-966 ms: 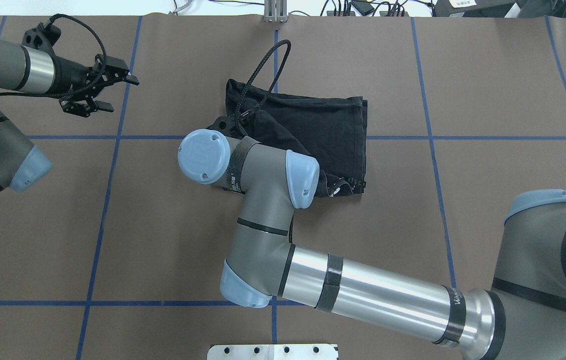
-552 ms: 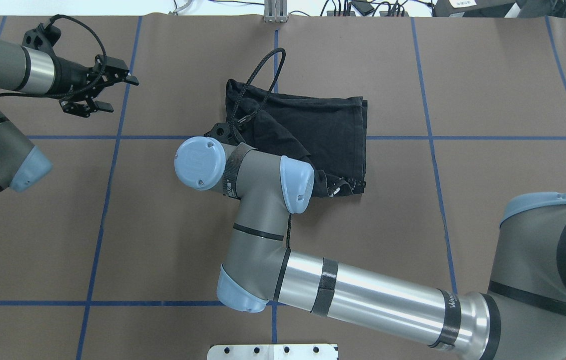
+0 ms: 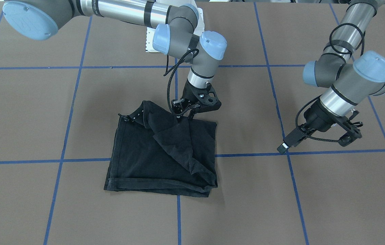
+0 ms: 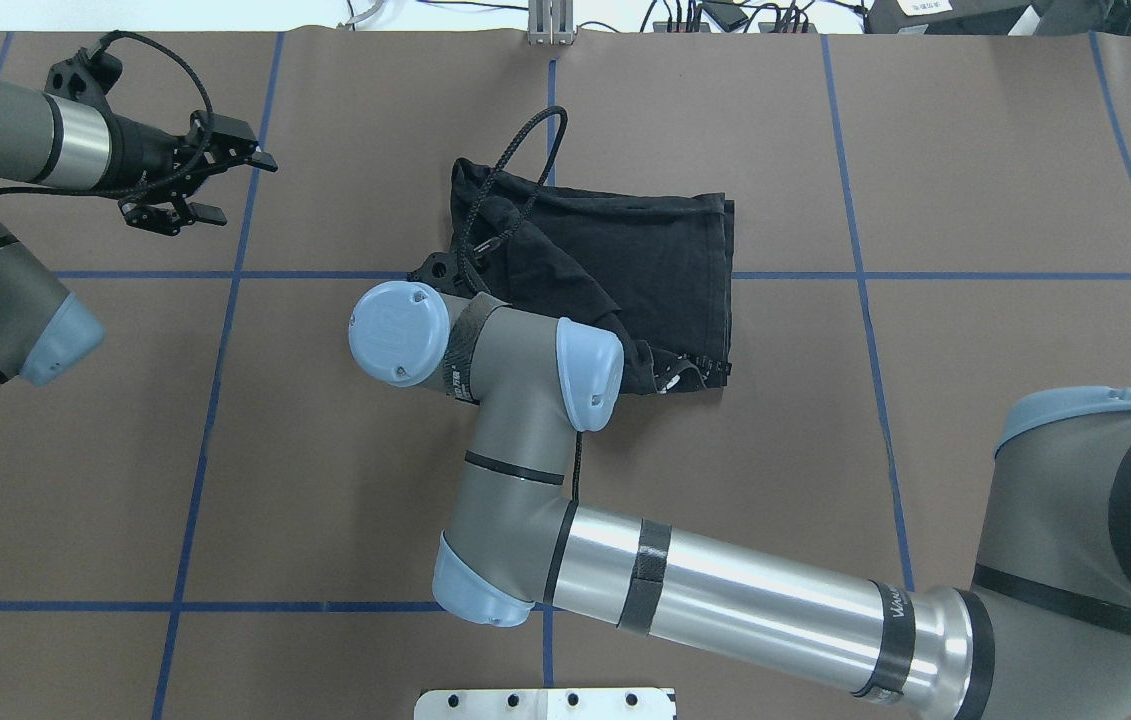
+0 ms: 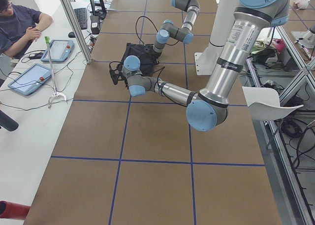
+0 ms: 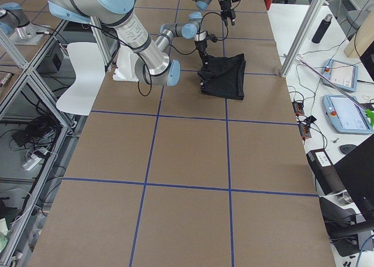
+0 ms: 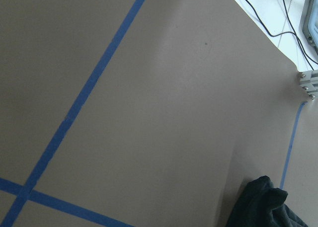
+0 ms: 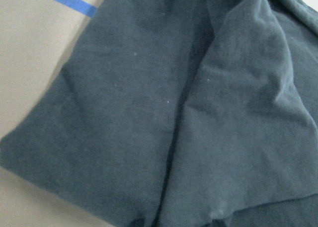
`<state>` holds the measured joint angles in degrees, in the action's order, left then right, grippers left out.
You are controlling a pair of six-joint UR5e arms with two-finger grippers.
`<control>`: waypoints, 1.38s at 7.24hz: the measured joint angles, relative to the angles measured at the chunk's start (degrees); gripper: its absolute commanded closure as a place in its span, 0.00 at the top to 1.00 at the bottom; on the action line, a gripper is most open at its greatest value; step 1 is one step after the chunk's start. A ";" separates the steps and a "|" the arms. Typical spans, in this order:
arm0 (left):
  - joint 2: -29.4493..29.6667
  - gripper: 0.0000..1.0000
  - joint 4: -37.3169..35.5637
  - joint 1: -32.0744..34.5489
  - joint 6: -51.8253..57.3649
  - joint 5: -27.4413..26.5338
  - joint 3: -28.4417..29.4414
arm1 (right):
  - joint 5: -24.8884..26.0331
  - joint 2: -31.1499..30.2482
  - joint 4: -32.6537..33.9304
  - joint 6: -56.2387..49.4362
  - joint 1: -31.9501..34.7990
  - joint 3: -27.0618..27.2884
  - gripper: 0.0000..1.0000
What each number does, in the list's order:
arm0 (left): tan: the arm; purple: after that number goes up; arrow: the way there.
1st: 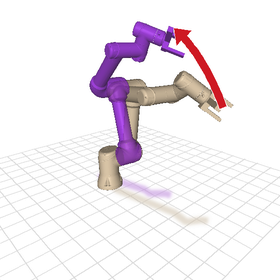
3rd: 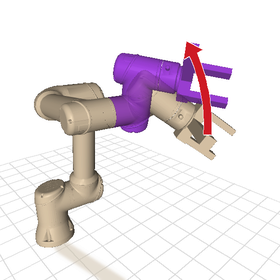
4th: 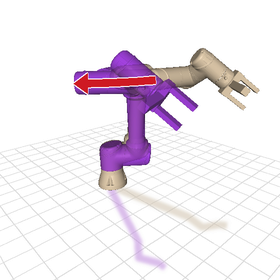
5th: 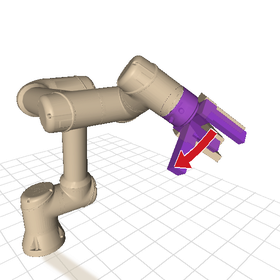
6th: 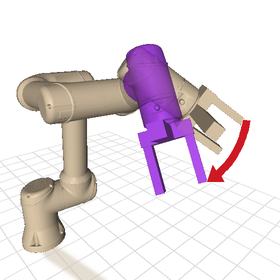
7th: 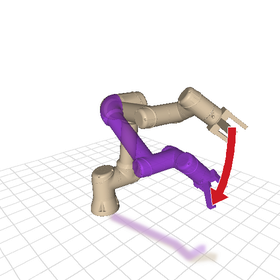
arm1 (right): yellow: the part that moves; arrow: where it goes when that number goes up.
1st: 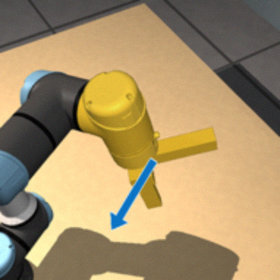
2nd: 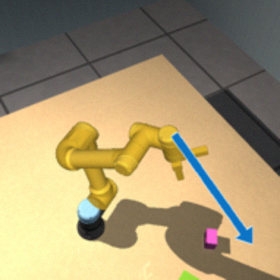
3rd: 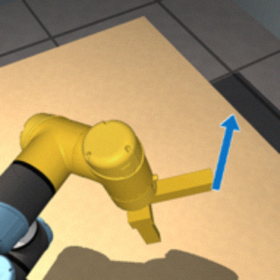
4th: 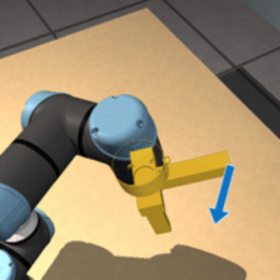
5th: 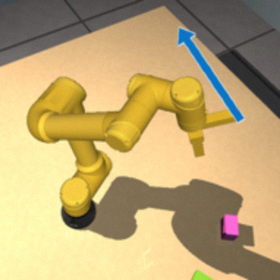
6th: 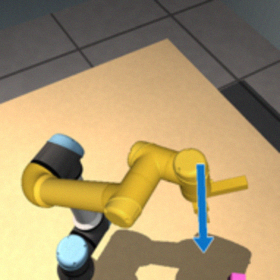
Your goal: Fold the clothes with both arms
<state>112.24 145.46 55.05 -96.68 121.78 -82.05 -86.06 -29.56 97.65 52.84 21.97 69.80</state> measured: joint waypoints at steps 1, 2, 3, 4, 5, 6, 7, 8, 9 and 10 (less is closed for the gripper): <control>0.00 1.00 -0.02 -0.01 0.02 -0.03 0.16 | -0.01 0.21 -0.34 0.04 -0.10 -0.53 0.38; 0.01 1.00 -0.04 -0.05 0.06 -0.05 0.36 | -0.05 0.39 -0.47 0.06 -0.18 -0.91 0.18; 0.05 1.00 -0.02 -0.09 0.08 -0.05 0.61 | -0.07 0.49 -0.49 0.05 -0.22 -1.08 0.00; 0.12 1.00 -0.01 -0.09 0.07 -0.05 0.75 | -0.07 0.51 -0.47 -0.02 -0.25 -1.12 0.00; 0.20 1.00 0.00 -0.07 0.03 -0.05 0.80 | -0.08 0.51 -0.44 -0.16 -0.25 -1.13 0.00; 0.23 1.00 0.00 -0.04 0.01 -0.05 0.82 | -0.09 0.53 -0.36 -0.32 -0.22 -1.02 0.00; 0.28 1.00 -0.02 -0.04 0.01 -0.03 0.83 | -0.26 0.67 -0.20 -0.47 0.04 -0.73 0.00; 0.34 1.00 -0.04 -0.03 0.00 0.00 0.84 | -0.57 0.83 0.03 -0.61 0.73 -0.08 0.00; 0.45 1.00 -0.04 -0.03 0.00 0.02 0.84 | -1.18 0.86 1.20 -0.89 1.99 1.57 0.00; 0.57 1.00 -0.06 -0.03 -0.04 0.05 0.84 | -2.08 0.82 4.00 -2.16 3.68 4.04 0.00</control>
<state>112.80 145.40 55.02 -96.72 121.83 -81.21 -88.13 -28.74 101.66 50.67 25.64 73.84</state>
